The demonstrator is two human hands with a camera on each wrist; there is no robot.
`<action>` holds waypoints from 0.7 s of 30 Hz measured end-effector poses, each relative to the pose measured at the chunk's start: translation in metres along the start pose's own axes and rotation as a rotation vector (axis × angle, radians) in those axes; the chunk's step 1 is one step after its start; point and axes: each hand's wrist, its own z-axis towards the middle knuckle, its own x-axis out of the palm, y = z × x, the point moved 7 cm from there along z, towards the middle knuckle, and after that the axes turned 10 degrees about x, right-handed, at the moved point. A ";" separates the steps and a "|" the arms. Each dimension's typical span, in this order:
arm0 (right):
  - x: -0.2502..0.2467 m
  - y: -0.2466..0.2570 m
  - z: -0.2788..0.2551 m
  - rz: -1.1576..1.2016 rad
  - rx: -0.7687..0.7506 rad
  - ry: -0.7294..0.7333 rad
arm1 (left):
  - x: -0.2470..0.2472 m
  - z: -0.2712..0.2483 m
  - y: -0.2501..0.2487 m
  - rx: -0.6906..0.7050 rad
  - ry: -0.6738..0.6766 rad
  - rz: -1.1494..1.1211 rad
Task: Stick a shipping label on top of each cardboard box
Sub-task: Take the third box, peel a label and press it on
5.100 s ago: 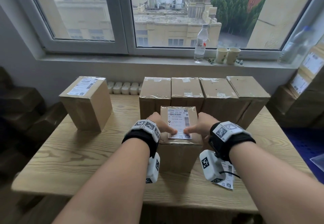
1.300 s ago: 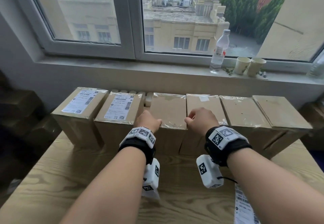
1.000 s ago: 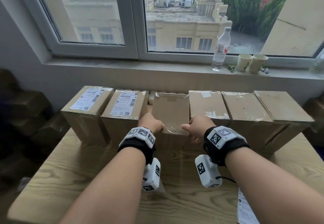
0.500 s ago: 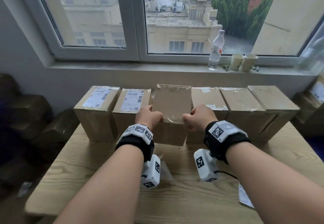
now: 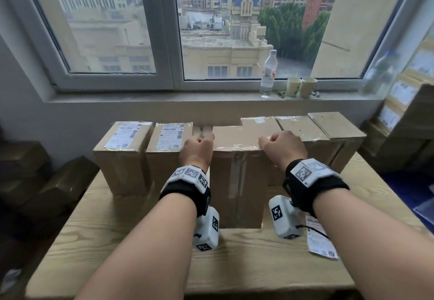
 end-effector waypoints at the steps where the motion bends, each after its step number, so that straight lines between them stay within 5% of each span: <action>1: -0.004 -0.008 0.000 -0.003 0.012 -0.003 | 0.006 -0.002 -0.001 0.001 0.024 -0.003; 10: -0.007 -0.075 0.013 -0.047 0.120 0.065 | 0.072 -0.018 0.012 -0.104 0.229 0.013; 21: 0.022 -0.122 0.035 -0.091 0.163 0.246 | 0.114 -0.033 0.040 -0.245 0.299 0.073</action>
